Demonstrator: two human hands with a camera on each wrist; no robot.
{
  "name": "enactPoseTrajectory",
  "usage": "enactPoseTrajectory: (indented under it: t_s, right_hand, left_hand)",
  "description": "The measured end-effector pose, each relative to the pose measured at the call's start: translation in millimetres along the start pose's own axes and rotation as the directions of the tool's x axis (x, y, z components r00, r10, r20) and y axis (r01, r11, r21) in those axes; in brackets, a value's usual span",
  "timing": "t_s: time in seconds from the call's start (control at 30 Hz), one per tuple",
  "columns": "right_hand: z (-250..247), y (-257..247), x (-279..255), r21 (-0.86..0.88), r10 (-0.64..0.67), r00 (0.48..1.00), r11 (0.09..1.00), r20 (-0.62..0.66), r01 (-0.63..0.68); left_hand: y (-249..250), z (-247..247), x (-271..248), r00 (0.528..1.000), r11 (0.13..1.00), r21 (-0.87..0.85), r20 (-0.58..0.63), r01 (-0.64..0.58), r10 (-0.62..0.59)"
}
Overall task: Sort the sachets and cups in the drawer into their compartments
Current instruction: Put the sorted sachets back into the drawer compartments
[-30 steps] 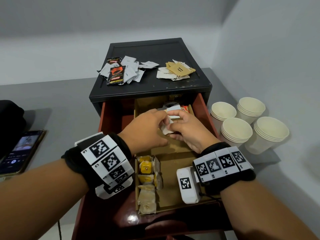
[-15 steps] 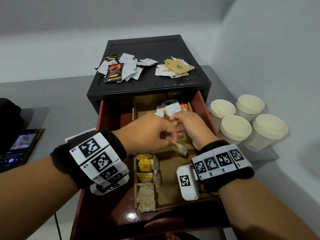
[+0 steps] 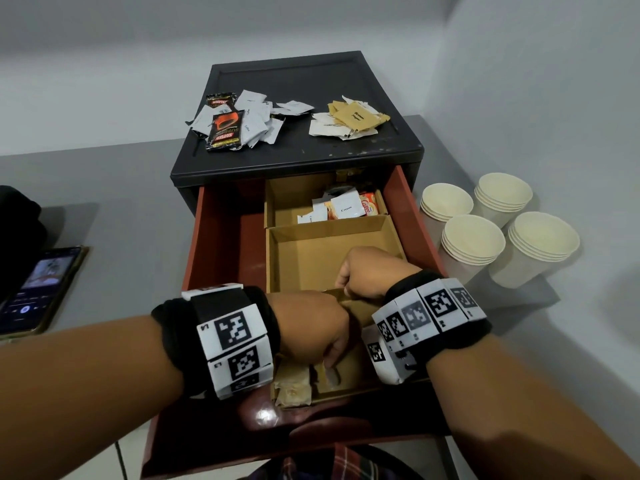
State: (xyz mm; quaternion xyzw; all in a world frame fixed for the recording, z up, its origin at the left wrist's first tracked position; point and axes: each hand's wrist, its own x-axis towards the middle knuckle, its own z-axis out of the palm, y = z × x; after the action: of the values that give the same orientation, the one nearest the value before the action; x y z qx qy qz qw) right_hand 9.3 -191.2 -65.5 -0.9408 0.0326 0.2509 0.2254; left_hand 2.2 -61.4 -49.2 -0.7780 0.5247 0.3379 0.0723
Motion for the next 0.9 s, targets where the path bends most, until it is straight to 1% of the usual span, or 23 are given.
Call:
enactPoseTrajectory:
  t_s: [0.13, 0.23, 0.3, 0.4, 0.47, 0.6, 0.73, 0.8, 0.9]
  right_hand:
    - [1, 2, 1, 0.03, -0.012, 1.0, 0.999, -0.02, 0.013]
    - [1, 2, 1, 0.029, -0.006, 1.0, 1.0, -0.026, 0.006]
    - [1, 1, 0, 0.017, -0.011, 1.0, 1.0, -0.024, 0.011]
    - [1, 1, -1, -0.006, -0.019, 1.0, 1.0, -0.022, 0.019]
    - [1, 2, -1, 0.011, -0.012, 0.999, 1.0, -0.033, 0.012]
    - [1, 2, -2, 0.026, -0.006, 1.0, 1.0, -0.026, 0.006]
    - [1, 2, -2, 0.008, -0.014, 1.0, 1.0, -0.003, 0.015]
    - [1, 3, -1, -0.015, -0.015, 1.0, 1.0, 0.002, 0.015]
    - [1, 3, -1, -0.039, -0.023, 1.0, 0.999, 0.002, 0.023]
  left_hand:
    - [-4, 12, 4, 0.999, 1.0, 0.016, -0.039, -0.027, 0.028]
    - [-10, 19, 5, 0.994, 0.997, 0.013, -0.084, -0.074, 0.074]
    - [-10, 19, 5, 0.992, 0.996, 0.039, -0.091, -0.086, 0.089]
    - [-8, 16, 3, 0.996, 0.994, 0.084, -0.06, -0.063, 0.068]
    - [-5, 15, 2, 0.997, 0.994, 0.099, -0.057, -0.051, 0.057]
    - [-4, 20, 3, 0.989, 0.99, 0.116, -0.114, -0.075, 0.089]
    - [-9, 28, 4, 0.99, 0.995, 0.086, -0.13, -0.046, 0.057]
    - [-7, 25, 1, 0.993, 0.995, 0.08, -0.099, -0.059, 0.067]
    - [-2, 15, -2, 0.997, 0.994, 0.084, 0.007, -0.076, 0.076]
